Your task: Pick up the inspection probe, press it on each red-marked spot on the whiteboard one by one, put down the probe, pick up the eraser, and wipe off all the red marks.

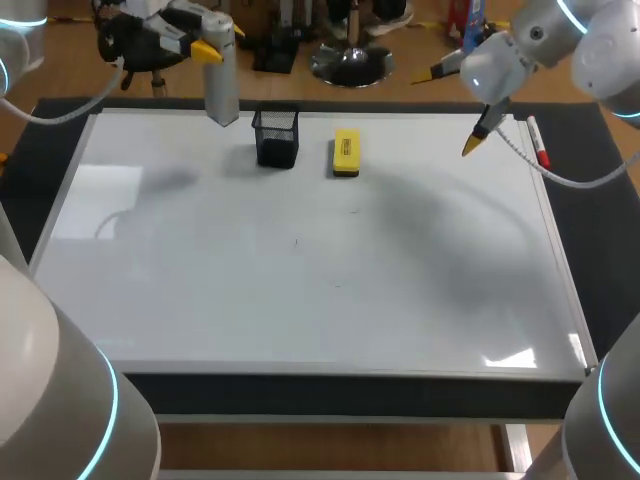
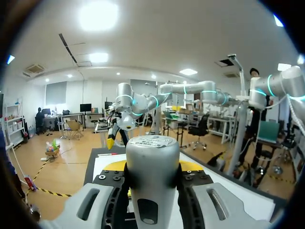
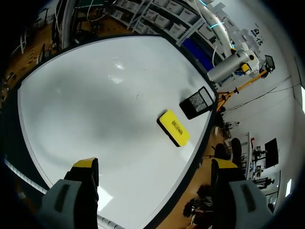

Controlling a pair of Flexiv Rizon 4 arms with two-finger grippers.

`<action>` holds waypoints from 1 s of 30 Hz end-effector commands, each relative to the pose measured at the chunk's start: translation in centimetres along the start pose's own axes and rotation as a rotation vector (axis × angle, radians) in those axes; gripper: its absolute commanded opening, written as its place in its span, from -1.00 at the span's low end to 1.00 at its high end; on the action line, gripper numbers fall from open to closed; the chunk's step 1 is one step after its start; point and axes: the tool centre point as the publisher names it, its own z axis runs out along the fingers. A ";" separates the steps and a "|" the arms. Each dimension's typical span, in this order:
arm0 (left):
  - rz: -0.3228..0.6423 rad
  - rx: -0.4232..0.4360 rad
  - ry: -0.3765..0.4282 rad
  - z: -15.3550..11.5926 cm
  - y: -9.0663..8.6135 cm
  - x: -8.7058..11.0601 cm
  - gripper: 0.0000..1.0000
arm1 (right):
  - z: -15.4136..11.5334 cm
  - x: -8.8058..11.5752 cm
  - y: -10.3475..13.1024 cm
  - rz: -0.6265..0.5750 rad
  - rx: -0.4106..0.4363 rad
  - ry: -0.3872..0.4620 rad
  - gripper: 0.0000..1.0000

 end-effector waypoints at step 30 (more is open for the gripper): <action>0.015 0.084 -0.255 3.1 -0.3 -5.4 -1.00 | -0.1 0.0 0.0 -0.002 0.003 0.004 1.00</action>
